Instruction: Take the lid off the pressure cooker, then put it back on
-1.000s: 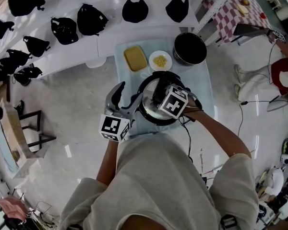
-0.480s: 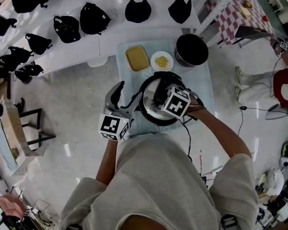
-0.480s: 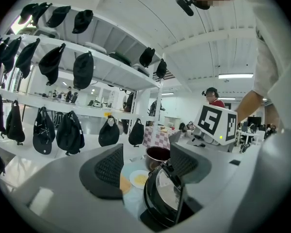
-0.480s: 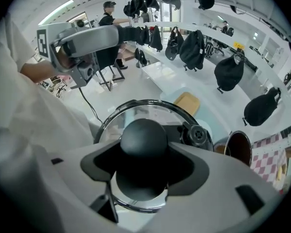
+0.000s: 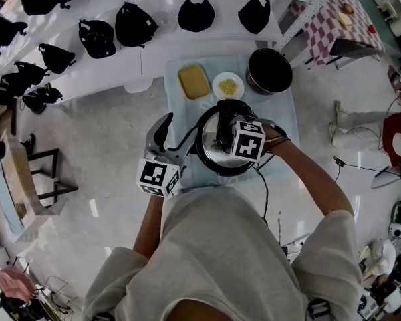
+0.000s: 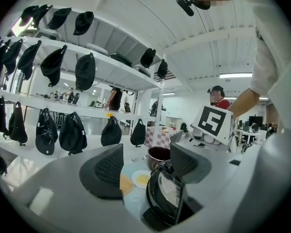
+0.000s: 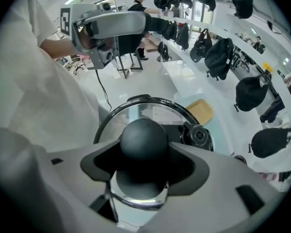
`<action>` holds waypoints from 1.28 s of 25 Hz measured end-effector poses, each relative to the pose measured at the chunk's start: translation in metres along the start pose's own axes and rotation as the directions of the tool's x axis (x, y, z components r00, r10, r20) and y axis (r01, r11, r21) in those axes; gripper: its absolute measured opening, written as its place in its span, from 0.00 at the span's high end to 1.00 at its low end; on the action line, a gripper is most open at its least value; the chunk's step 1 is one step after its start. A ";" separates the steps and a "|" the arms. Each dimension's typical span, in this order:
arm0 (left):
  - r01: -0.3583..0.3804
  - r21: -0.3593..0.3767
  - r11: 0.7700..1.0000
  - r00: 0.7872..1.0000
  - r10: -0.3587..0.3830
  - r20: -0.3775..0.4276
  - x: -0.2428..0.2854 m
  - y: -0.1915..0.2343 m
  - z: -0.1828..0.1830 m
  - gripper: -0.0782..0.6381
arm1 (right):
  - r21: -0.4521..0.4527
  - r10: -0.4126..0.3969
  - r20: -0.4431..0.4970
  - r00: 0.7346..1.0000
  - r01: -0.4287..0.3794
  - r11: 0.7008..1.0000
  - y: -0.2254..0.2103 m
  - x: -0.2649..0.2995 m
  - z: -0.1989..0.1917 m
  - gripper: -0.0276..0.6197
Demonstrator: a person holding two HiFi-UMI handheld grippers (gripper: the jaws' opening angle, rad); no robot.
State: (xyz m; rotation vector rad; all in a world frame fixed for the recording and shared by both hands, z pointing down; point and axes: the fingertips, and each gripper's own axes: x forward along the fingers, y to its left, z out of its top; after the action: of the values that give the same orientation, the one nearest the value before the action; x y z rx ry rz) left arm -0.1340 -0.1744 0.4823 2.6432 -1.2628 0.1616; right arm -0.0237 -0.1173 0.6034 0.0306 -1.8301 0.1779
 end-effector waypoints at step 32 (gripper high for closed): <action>-0.023 0.012 1.000 1.000 0.023 0.019 -0.009 -0.006 0.004 0.48 | -0.248 -0.041 0.022 0.999 0.045 0.968 0.009 -0.001 0.004 0.48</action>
State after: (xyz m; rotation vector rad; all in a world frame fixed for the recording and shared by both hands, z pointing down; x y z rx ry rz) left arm -0.1351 -0.1648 0.4757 2.6475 -1.3029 0.1495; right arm -0.0286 -0.1089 0.5999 -0.1047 -1.8544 -0.0834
